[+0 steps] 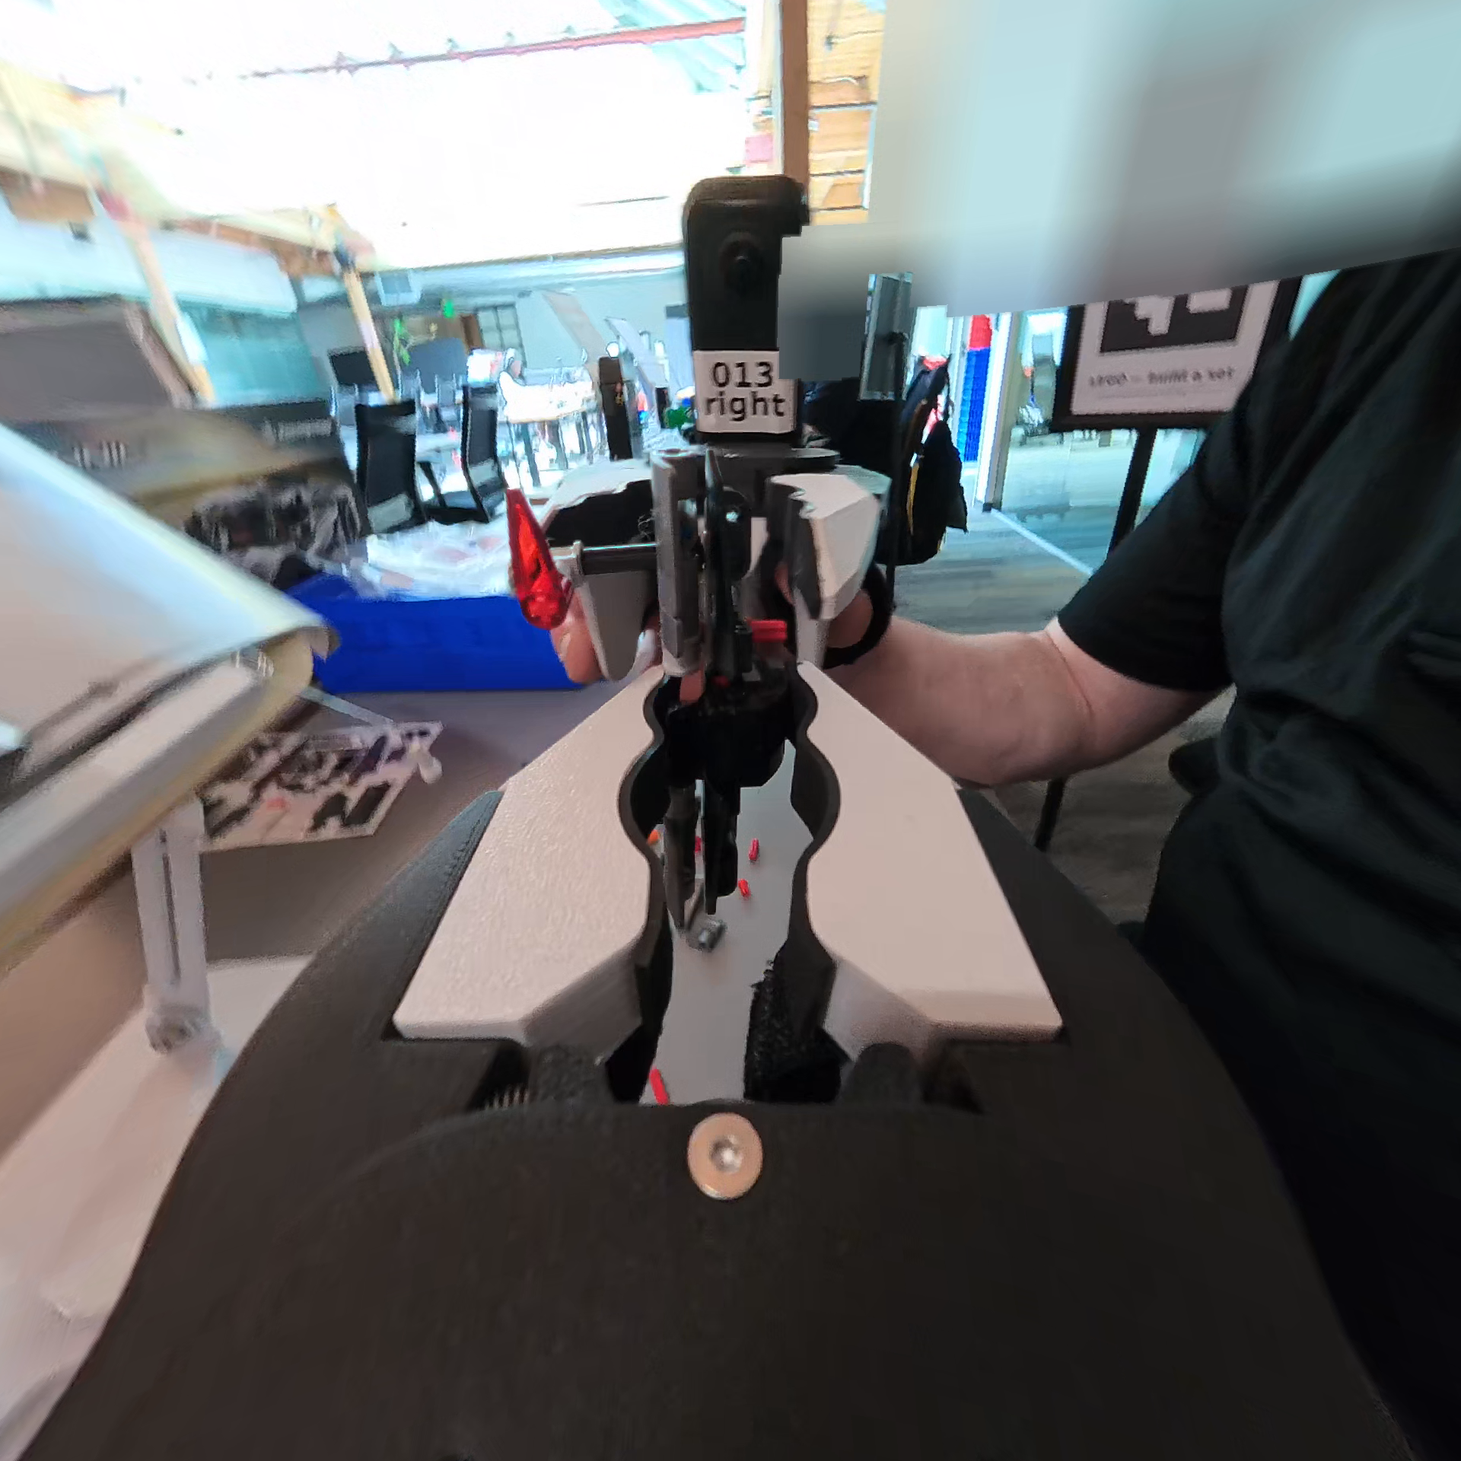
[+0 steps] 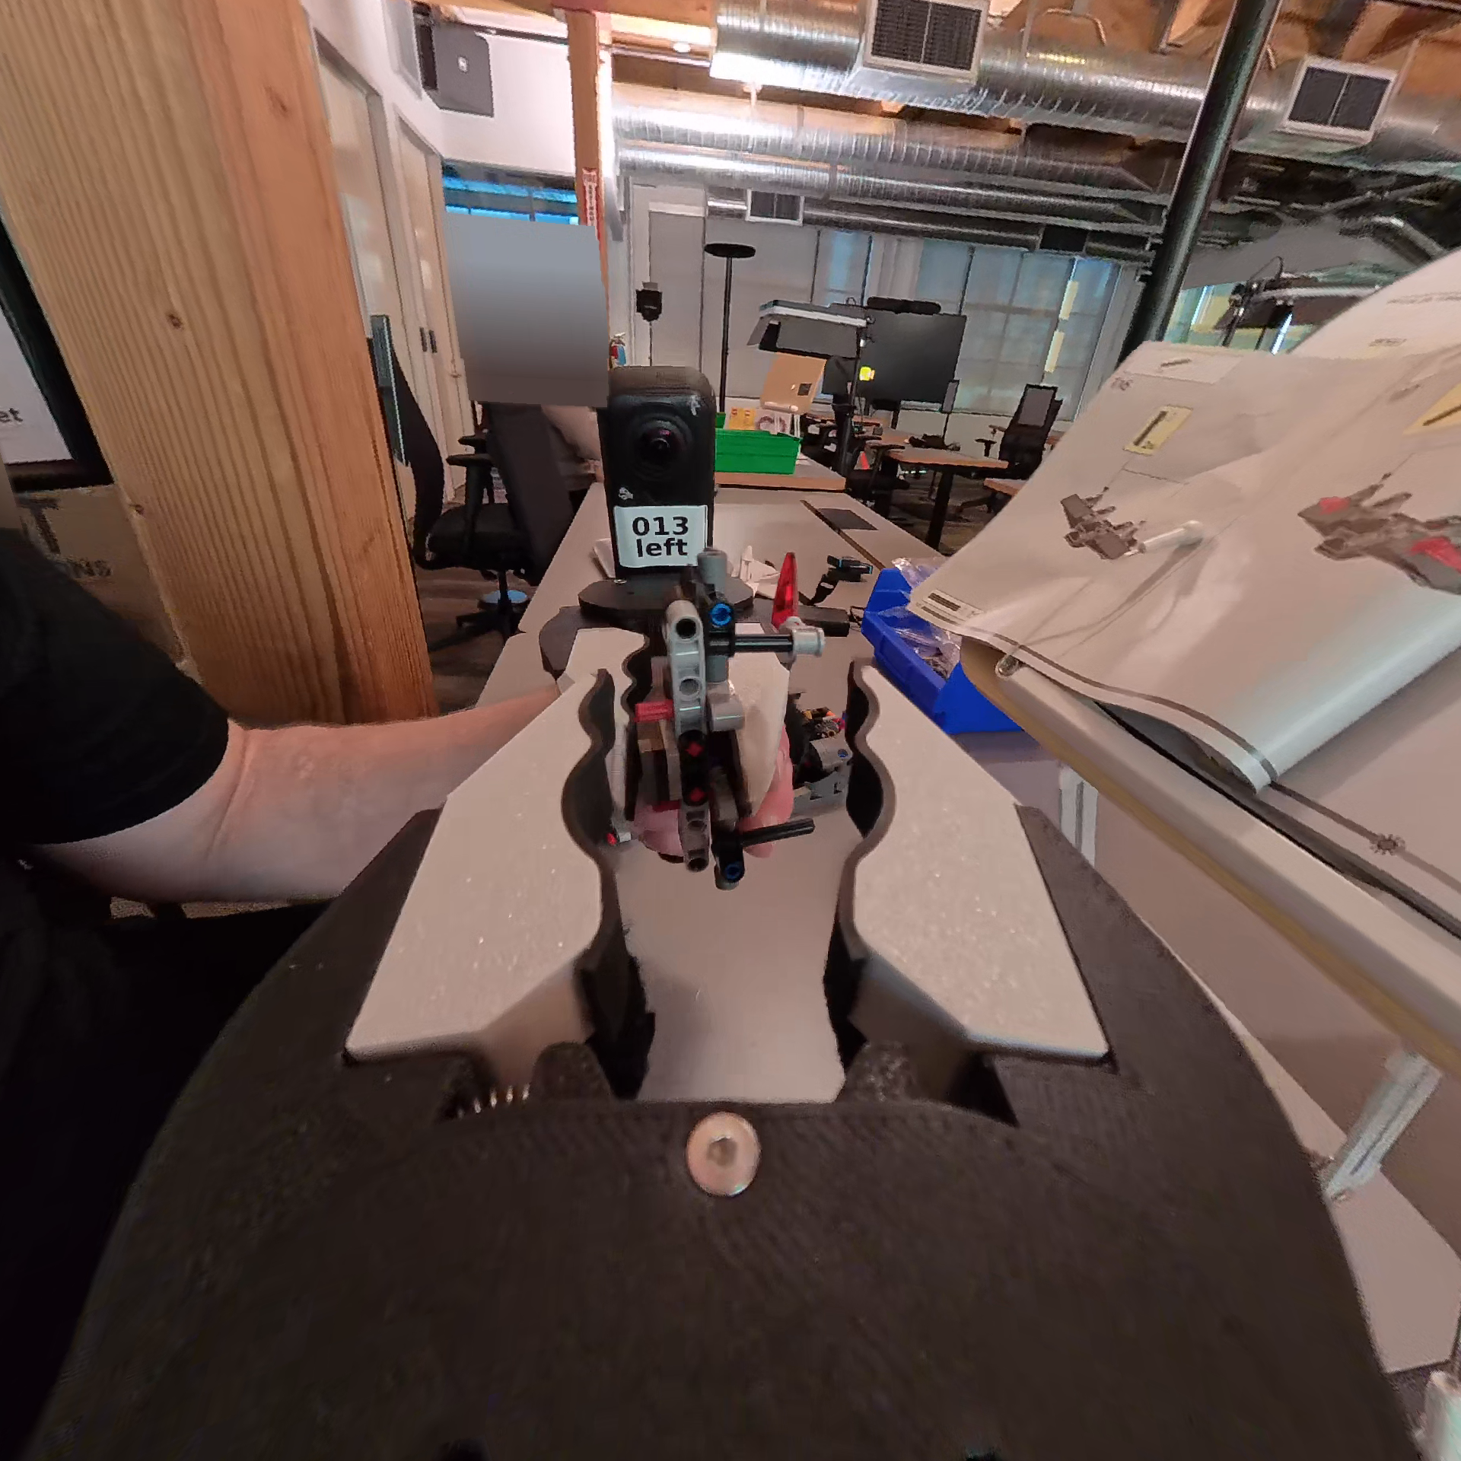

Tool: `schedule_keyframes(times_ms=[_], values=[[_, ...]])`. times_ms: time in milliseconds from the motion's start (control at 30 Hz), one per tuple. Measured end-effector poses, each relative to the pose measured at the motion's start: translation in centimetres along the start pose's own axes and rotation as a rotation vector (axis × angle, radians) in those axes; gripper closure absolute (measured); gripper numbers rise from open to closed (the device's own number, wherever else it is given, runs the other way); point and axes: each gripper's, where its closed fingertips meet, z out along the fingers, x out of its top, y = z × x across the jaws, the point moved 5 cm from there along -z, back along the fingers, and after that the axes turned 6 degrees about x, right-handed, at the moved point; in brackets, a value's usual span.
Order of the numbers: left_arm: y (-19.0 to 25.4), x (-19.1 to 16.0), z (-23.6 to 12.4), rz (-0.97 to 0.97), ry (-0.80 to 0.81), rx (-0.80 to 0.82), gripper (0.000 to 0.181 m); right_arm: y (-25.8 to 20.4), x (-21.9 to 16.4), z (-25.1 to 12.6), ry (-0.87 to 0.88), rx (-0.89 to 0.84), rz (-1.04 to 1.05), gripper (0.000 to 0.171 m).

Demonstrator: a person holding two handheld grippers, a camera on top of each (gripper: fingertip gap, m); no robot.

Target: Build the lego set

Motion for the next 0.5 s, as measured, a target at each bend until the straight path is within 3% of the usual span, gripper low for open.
schedule_keyframes(times_ms=[300,500], values=[[-0.7,-1.8,0.8,-0.198,-0.118,-0.006,0.157,1.7,-2.2,0.4,-0.055,-0.001,0.121,0.115],[-2.4,-1.9,0.6,-0.341,-0.124,0.101,0.158,3.2,-3.0,-0.2,-0.035,-0.009,0.236,0.111]])
